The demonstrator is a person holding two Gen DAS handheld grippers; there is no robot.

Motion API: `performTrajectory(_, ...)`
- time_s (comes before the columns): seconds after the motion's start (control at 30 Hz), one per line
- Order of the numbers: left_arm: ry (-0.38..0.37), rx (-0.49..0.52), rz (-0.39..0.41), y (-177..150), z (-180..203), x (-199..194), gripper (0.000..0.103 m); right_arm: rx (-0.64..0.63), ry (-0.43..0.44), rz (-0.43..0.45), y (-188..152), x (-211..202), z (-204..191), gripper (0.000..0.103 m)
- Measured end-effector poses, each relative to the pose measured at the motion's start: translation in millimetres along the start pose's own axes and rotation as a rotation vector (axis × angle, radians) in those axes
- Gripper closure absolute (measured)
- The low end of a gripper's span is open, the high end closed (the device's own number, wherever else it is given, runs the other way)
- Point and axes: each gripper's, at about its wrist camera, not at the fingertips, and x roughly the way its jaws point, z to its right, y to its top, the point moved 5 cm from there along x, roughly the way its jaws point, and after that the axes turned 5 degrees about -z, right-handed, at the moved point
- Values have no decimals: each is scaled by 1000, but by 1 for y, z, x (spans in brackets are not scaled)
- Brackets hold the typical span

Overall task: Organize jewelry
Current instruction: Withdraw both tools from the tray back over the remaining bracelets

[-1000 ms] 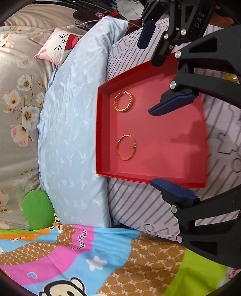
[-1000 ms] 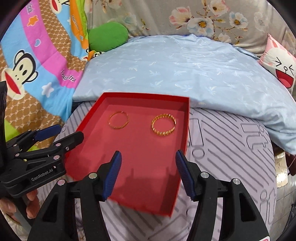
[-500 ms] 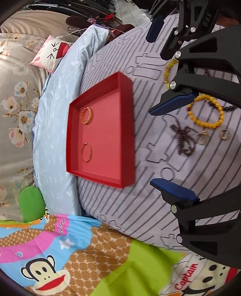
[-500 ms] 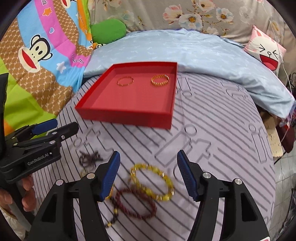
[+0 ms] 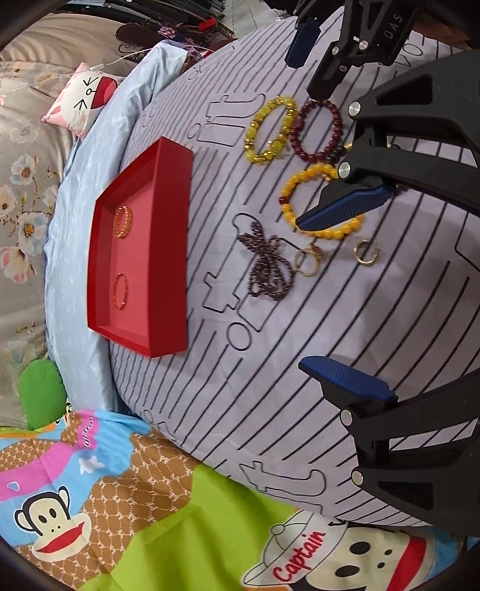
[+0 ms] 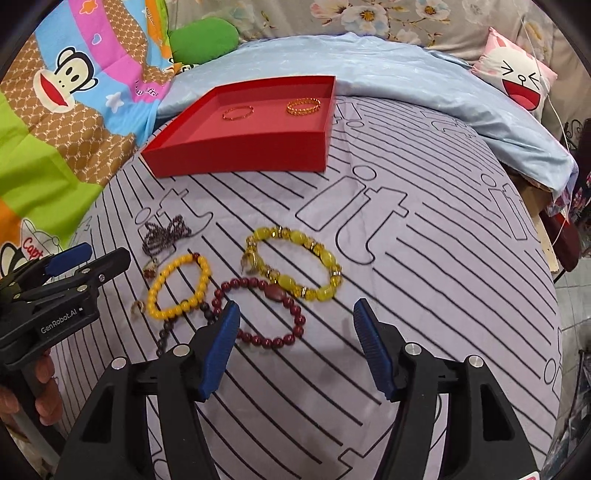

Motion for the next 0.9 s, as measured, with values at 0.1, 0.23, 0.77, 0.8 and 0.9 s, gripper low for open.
performTrajectory(0.1,0,-7,-15,-7,1,4,36,0,-17,0,-6,3,0,41)
performTrajectory(0.23,-5,-8,-17,-8,4,6,36,9,-20,-2,-8,6,2,41)
performTrajectory(0.77,17,8,-60,-14,14,33,36,41,-35,-25,-4,25,7,49)
performTrajectory(0.8,18,8,-60,-14,14,34,36,40,-38,-25,-4,26,6,50)
performTrajectory(0.9,23,13,-52,-14,14,34,36,34,-48,-21,-3,28,6,52)
